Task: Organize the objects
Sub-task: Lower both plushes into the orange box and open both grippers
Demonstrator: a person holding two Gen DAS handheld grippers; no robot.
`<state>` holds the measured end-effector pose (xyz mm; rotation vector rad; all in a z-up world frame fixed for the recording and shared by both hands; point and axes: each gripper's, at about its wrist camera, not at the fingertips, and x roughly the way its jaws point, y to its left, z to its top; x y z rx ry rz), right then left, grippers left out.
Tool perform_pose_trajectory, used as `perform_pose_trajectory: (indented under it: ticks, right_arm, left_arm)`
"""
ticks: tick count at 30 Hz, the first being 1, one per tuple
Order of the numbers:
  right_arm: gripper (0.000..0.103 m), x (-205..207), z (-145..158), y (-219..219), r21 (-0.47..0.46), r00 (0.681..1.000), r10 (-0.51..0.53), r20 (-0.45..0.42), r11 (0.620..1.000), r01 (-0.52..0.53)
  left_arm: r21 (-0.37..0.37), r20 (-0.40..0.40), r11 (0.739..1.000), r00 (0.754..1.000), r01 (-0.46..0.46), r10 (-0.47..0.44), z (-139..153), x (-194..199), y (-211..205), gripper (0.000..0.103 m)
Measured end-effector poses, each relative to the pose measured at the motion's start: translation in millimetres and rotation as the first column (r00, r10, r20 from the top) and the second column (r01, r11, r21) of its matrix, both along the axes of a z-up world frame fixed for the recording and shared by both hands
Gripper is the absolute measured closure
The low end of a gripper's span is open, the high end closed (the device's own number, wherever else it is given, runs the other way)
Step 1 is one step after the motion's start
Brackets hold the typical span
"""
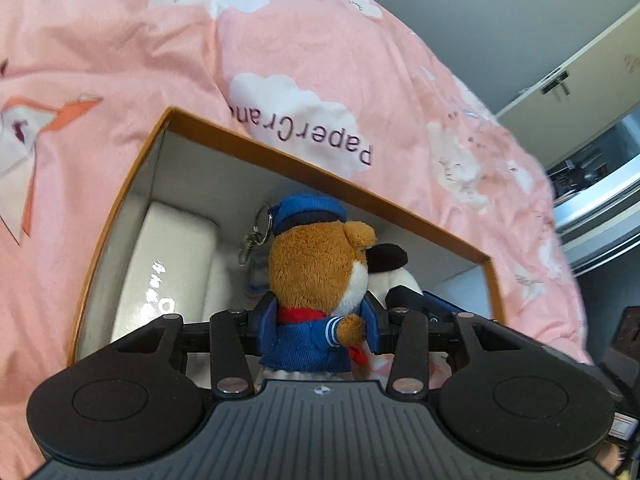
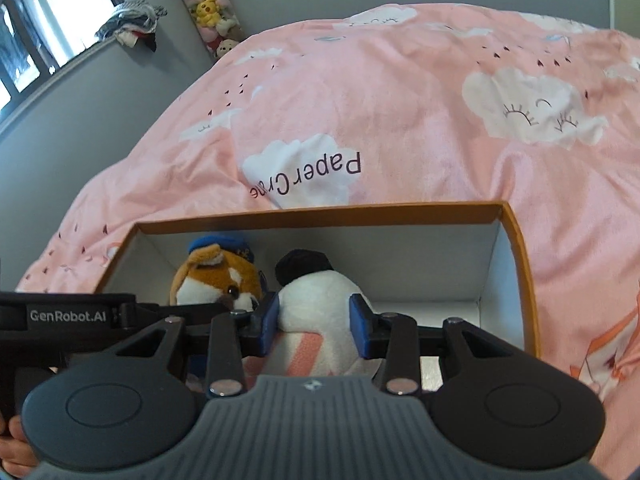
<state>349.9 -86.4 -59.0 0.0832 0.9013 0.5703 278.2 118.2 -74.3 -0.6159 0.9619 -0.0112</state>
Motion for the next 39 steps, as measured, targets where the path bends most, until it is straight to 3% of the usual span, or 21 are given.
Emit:
perform_pose_trajectory:
  ticks: [3,8,15,25,29,35,39]
  right_arm:
    - [0.063,0,-4,6,-0.013,1.000,0.025,0.001,1.000,-0.025]
    - [0.060,-4,-3,15,-0.057,0.998,0.062,0.023,0.997,-0.061]
    - [0.056,-12,5,20,-0.083,0.996,0.092,0.004,0.992,-0.092]
    - [0.056,-33,6,11,-0.139,0.994,0.086,-0.062,0.986,-0.094]
    - [0.064,-37,4,15,-0.131,0.994,0.099,-0.055,0.986,-0.105]
    - [0.066,-37,-4,29,-0.205,0.996,0.093,0.006,0.975,-0.090]
    - [0.065,-40,0,24,-0.195,0.995,0.096,0.009,0.976,-0.092]
  left_arm:
    - [0.054,-0.022,0.998,1.000,-0.015,0.016,-7,2,-5,0.053]
    - [0.024,-0.048,0.999,0.998,-0.039,0.040,-19,0,3,0.052]
    - [0.077,0.060,0.996,0.997,-0.043,0.039,3,-14,4,0.048]
    - [0.173,0.124,0.981,0.990,-0.084,0.063,17,-39,-9,0.049]
    - [0.174,0.148,0.979,0.986,-0.103,0.077,19,-45,-13,0.049]
    - [0.178,0.162,0.978,0.983,-0.111,0.082,22,-50,-15,0.050]
    - [0.174,0.180,0.978,0.980,-0.113,0.081,26,-57,-17,0.050]
